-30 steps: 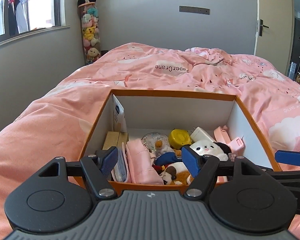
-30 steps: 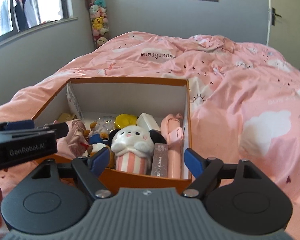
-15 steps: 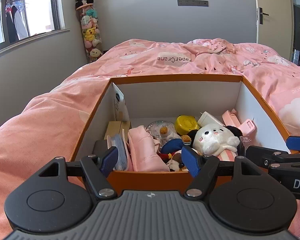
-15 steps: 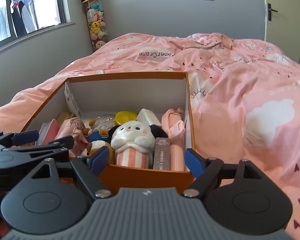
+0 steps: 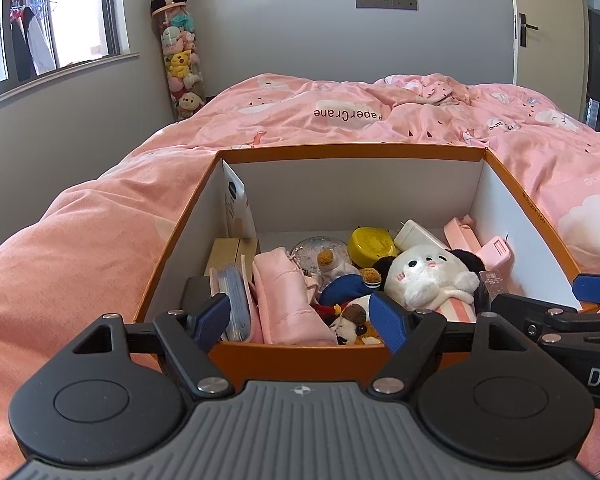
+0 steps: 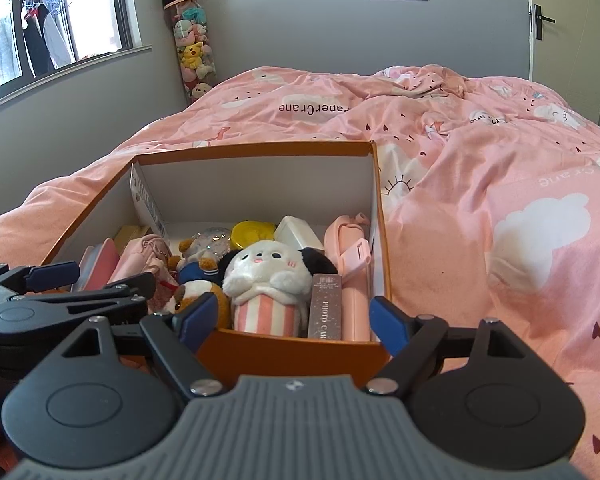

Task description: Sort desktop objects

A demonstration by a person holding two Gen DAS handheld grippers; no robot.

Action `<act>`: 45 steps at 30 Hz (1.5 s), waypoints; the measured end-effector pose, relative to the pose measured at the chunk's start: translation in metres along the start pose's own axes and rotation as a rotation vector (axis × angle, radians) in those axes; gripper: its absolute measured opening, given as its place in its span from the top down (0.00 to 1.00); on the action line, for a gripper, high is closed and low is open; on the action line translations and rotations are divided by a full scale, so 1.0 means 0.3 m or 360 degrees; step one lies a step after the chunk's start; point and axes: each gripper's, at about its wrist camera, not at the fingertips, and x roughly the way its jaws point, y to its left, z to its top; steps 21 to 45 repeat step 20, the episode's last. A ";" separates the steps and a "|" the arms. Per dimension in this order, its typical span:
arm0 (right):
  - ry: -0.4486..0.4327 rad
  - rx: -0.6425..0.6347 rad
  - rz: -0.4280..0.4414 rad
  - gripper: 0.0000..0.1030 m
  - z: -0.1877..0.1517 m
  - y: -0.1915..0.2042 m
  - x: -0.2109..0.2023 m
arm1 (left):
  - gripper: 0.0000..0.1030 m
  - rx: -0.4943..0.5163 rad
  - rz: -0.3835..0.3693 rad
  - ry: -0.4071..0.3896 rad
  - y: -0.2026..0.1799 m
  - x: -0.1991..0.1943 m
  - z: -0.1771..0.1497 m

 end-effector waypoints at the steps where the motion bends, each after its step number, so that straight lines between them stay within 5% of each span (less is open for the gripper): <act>1: 0.0000 -0.0001 -0.0001 0.18 -0.001 0.001 0.001 | 0.13 0.0000 0.0000 0.0002 0.000 0.000 0.000; 45: 0.0000 -0.0002 -0.0001 0.18 -0.001 0.002 0.000 | 0.11 -0.0008 -0.0030 0.0008 -0.003 -0.004 -0.001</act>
